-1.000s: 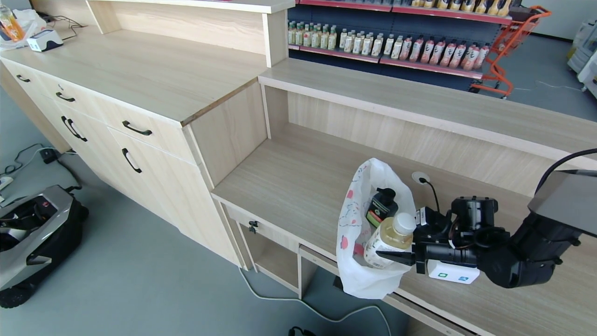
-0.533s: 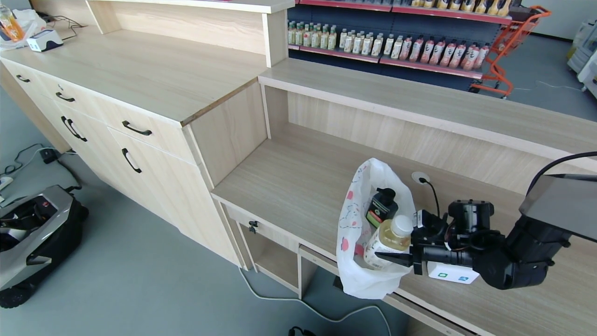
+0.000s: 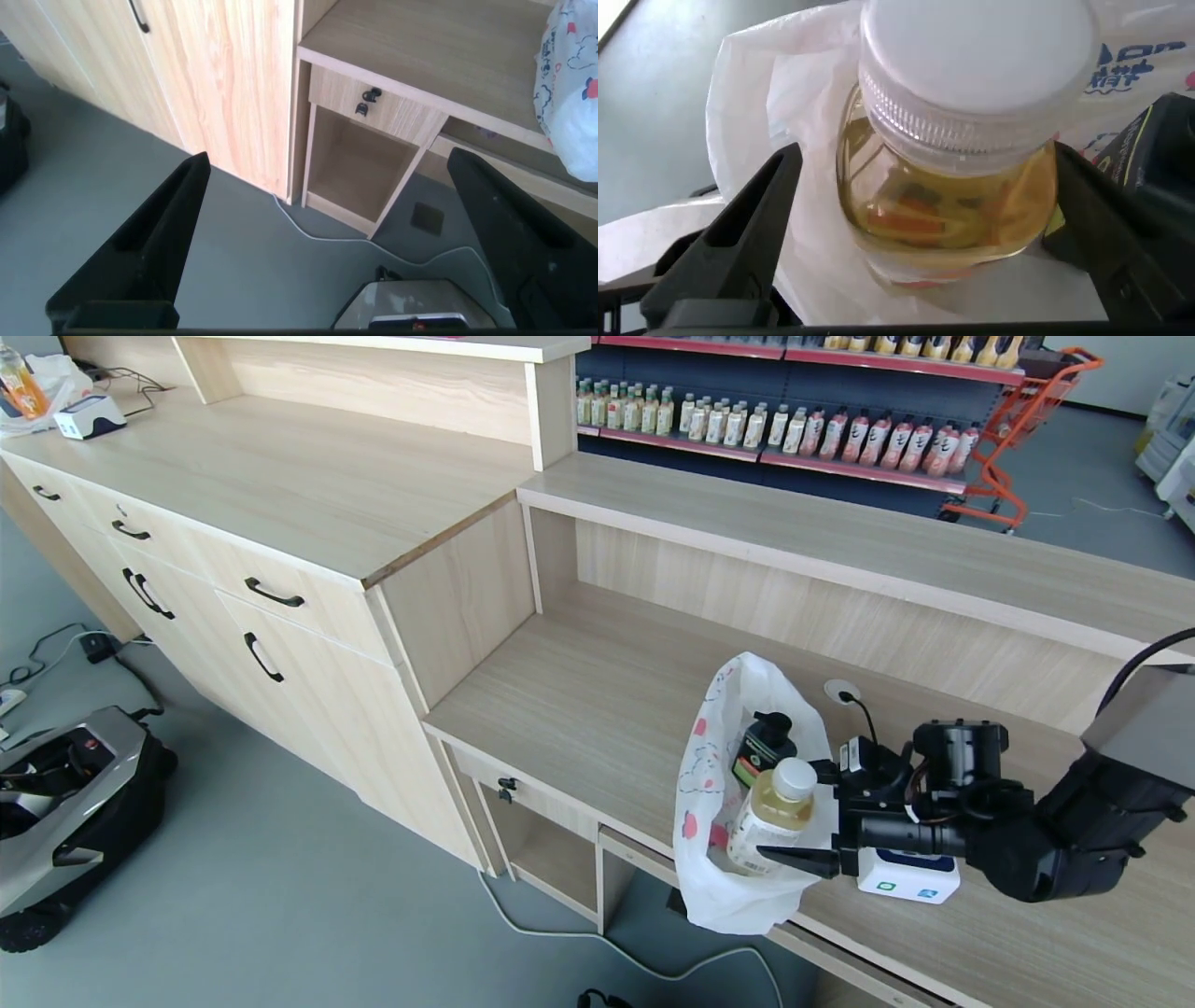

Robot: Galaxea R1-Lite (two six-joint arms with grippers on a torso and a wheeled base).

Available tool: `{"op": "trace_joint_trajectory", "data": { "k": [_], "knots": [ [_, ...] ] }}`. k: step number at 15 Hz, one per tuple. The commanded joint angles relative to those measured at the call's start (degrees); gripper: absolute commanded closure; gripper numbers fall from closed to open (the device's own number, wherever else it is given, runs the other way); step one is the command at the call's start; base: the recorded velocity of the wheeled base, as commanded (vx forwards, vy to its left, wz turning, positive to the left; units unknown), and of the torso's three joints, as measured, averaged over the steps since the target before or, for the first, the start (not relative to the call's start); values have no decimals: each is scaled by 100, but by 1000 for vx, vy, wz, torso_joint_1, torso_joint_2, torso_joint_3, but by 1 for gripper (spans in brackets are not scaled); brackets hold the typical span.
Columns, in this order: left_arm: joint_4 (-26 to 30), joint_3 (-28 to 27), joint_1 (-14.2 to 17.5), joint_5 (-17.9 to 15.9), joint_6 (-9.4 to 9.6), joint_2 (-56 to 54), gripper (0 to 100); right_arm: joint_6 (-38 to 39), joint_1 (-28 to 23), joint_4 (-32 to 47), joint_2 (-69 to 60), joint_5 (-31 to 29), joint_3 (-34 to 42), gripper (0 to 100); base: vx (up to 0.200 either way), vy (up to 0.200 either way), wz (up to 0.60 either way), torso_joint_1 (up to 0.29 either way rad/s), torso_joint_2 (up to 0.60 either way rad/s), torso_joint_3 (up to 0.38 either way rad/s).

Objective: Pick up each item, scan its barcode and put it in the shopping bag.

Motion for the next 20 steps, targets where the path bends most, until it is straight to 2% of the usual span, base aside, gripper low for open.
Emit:
{"op": "trace_joint_trajectory", "data": {
  "k": [1, 3, 6, 10, 13, 14, 15, 17, 19, 20],
  "knots": [
    [4, 1, 0, -1, -1, -2, 0, 103, -202, 885, -1451, 3, 127, 0, 0, 0, 0, 0, 0, 0],
    [-5, 1, 0, -1, -1, -2, 0, 182, -545, 1272, -2356, -6, 531, 0, 0, 0, 0, 0, 0, 0],
    [-5, 1, 0, -1, -1, -2, 0, 68, -1379, 1562, -3561, -50, 1437, 0, 0, 0, 0, 0, 0, 0],
    [4, 1, 0, -1, -1, -2, 0, -327, -2039, 1931, -4545, -331, 1428, 0, 0, 0, 0, 0, 0, 0],
    [4, 1, 0, -1, -1, -2, 0, 156, -2083, 1922, -5037, -2458, 1155, 0, 0, 0, -600, -51, 85, 51],
    [-5, 1, 0, -1, -1, -2, 0, 516, -2074, 1922, -5125, -2863, 971, 0, 0, 0, -600, -178, 320, 159],
    [-5, 1, 0, -1, -1, -2, 0, 516, -2074, 1922, -5125, -2863, 971, 0, 0, 0, -600, -139, 300, 129],
    [-5, 1, 0, -1, -1, -2, 0, 1290, -2083, 1940, -5520, -3750, 874, 0, 0, 0, -600, -29, 63, 32],
    [-5, 1, 0, -1, -1, -2, 0, 1606, -2083, 1931, -5608, -4339, 874, 0, 0, 0, -600, -10, 19, 14],
    [-5, 1, 0, -1, -1, -2, 0, 1817, -2056, 1887, -5679, -4858, 1068, 0, 0, 0, 0, 0, 0, 0]
  ]
}}
